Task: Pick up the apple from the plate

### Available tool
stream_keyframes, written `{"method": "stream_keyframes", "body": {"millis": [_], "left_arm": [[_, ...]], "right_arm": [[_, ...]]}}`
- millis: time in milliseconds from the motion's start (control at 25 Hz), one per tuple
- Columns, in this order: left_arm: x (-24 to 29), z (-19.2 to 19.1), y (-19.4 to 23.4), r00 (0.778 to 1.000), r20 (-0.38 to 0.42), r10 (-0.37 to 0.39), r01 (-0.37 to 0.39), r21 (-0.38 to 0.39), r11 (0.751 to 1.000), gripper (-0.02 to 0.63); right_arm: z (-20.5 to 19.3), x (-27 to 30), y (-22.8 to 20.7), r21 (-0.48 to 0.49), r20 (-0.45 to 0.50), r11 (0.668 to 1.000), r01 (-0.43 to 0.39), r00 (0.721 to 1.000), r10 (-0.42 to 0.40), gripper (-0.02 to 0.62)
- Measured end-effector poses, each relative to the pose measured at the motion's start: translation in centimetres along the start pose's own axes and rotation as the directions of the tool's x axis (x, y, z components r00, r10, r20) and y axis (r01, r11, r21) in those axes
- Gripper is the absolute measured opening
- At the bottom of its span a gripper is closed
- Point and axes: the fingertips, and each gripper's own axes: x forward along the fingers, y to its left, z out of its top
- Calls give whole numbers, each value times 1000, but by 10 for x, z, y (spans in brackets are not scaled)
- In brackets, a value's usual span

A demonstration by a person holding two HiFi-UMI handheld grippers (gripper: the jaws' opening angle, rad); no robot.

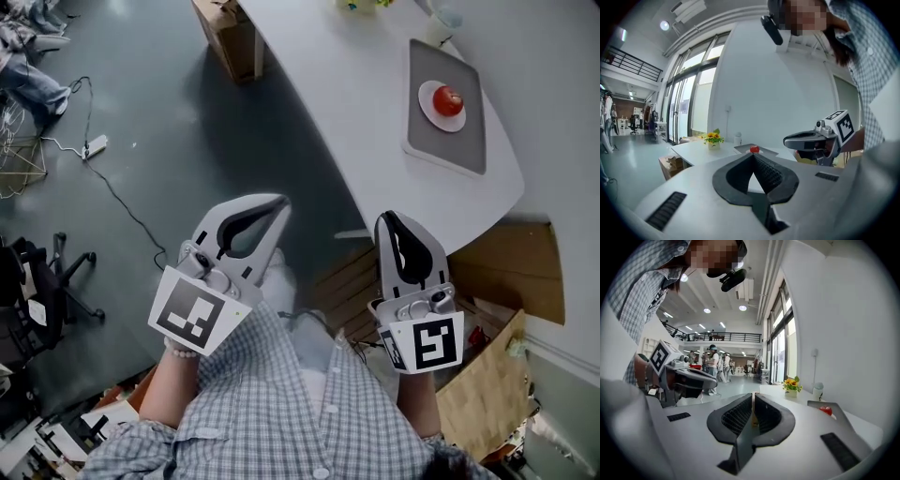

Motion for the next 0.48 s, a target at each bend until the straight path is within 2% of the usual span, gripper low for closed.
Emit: {"method": "stream_keyframes", "body": {"millis": [240, 480], "left_arm": [[8, 15, 24, 999, 4, -42, 42, -4, 999, 11], [17, 25, 34, 998, 3, -62, 62, 4, 998, 11]], "right_arm": [[21, 26, -22, -63, -27, 995, 82, 996, -84, 32], [29, 36, -34, -20, -32, 993, 120, 992, -120, 32]]}}
